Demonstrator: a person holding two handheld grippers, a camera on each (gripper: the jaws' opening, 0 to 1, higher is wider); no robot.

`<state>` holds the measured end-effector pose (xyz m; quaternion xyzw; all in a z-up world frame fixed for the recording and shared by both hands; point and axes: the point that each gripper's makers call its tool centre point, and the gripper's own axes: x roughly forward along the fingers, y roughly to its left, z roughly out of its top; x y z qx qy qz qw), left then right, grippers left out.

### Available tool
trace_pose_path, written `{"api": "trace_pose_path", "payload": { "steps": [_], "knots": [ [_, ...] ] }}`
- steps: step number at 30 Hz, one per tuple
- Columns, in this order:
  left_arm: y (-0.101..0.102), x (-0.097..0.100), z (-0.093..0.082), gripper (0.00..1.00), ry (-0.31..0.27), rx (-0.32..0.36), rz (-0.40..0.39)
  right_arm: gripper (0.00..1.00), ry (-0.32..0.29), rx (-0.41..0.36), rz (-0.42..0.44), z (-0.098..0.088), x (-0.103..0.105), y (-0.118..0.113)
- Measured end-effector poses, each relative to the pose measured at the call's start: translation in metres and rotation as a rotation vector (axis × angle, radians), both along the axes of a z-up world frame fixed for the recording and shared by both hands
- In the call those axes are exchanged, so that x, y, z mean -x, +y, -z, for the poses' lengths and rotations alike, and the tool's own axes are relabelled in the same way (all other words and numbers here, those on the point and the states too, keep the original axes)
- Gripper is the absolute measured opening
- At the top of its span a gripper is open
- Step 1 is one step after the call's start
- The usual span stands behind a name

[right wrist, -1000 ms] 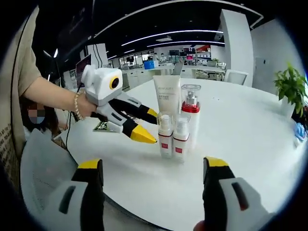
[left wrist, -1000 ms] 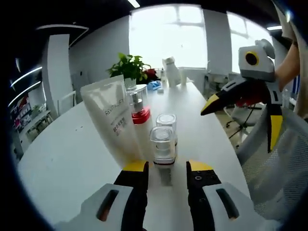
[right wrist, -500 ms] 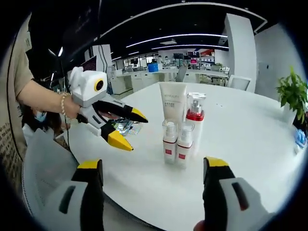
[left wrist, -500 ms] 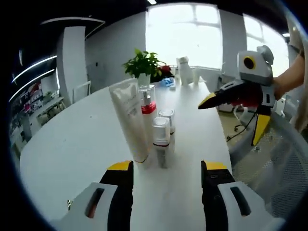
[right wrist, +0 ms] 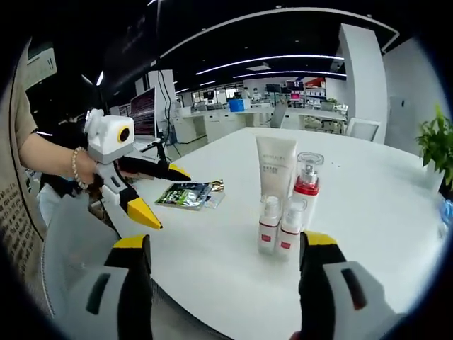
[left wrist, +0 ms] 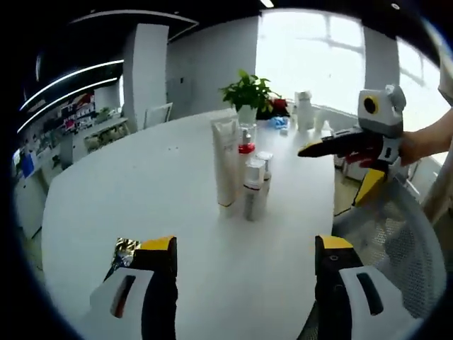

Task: Arrange the skincare products in the storage area until every visible bottle or jar stands upright without overlapping.

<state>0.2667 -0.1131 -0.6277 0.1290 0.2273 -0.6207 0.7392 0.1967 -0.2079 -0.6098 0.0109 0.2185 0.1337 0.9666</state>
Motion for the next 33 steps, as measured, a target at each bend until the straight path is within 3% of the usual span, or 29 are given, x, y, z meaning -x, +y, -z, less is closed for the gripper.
{"api": "trace_pose_path", "payload": {
  "steps": [17,29,33],
  "knots": [
    [0.066,0.004,-0.009,0.97,0.086,0.03,-0.231,0.86,0.013,0.024,-0.084,0.008,-0.002,0.019],
    [0.106,0.009,0.001,0.97,0.121,0.004,-0.331,0.86,0.053,0.012,-0.071,0.02,0.008,0.018],
    [0.116,0.008,0.006,0.96,0.104,-0.026,-0.347,0.86,0.054,0.014,-0.068,0.021,0.007,0.018]
  ]
}}
